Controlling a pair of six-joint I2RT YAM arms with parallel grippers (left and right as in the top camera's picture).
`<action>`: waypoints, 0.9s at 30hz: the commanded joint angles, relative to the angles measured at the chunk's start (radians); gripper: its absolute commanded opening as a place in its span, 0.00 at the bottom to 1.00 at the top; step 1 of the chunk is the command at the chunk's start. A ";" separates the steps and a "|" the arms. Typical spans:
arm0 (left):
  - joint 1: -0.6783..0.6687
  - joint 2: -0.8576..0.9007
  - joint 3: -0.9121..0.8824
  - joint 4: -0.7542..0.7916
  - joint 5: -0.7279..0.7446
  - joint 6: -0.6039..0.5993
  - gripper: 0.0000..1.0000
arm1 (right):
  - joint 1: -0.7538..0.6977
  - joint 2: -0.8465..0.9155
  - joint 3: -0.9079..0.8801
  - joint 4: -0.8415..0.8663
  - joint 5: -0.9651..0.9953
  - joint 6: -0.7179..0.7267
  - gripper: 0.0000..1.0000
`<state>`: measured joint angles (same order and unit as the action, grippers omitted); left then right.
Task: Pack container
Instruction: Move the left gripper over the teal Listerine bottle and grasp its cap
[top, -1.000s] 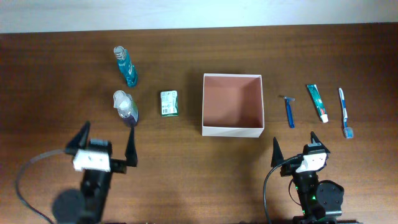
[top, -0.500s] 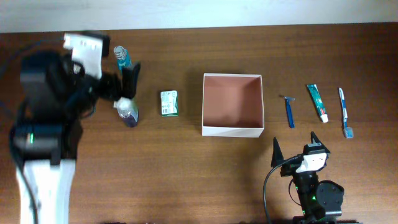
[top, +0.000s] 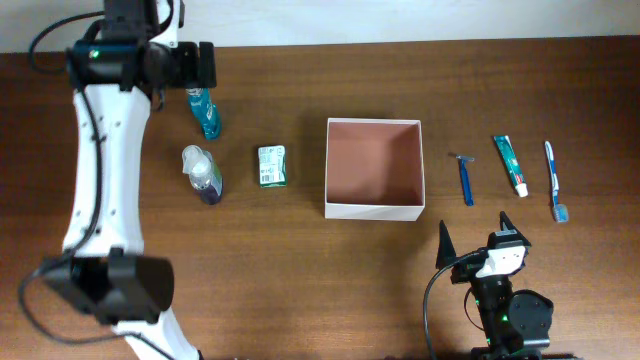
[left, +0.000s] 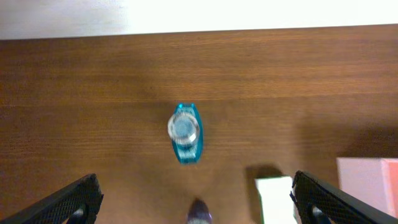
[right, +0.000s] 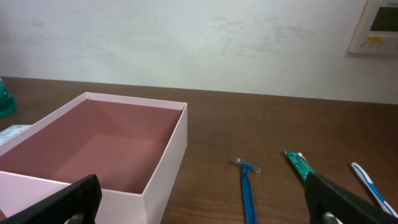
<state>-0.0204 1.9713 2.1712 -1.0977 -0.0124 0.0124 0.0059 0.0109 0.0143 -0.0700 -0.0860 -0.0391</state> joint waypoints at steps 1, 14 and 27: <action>-0.001 0.082 0.060 0.019 -0.044 0.030 0.99 | -0.007 -0.007 -0.009 0.000 0.009 -0.005 0.99; 0.004 0.246 0.055 0.137 -0.090 0.029 0.99 | -0.007 -0.007 -0.009 0.000 0.009 -0.005 0.99; 0.004 0.305 0.054 0.071 -0.089 0.029 0.99 | -0.007 -0.007 -0.009 0.000 0.009 -0.005 0.99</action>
<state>-0.0204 2.2265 2.2070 -1.0111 -0.0875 0.0261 0.0059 0.0109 0.0143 -0.0700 -0.0860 -0.0383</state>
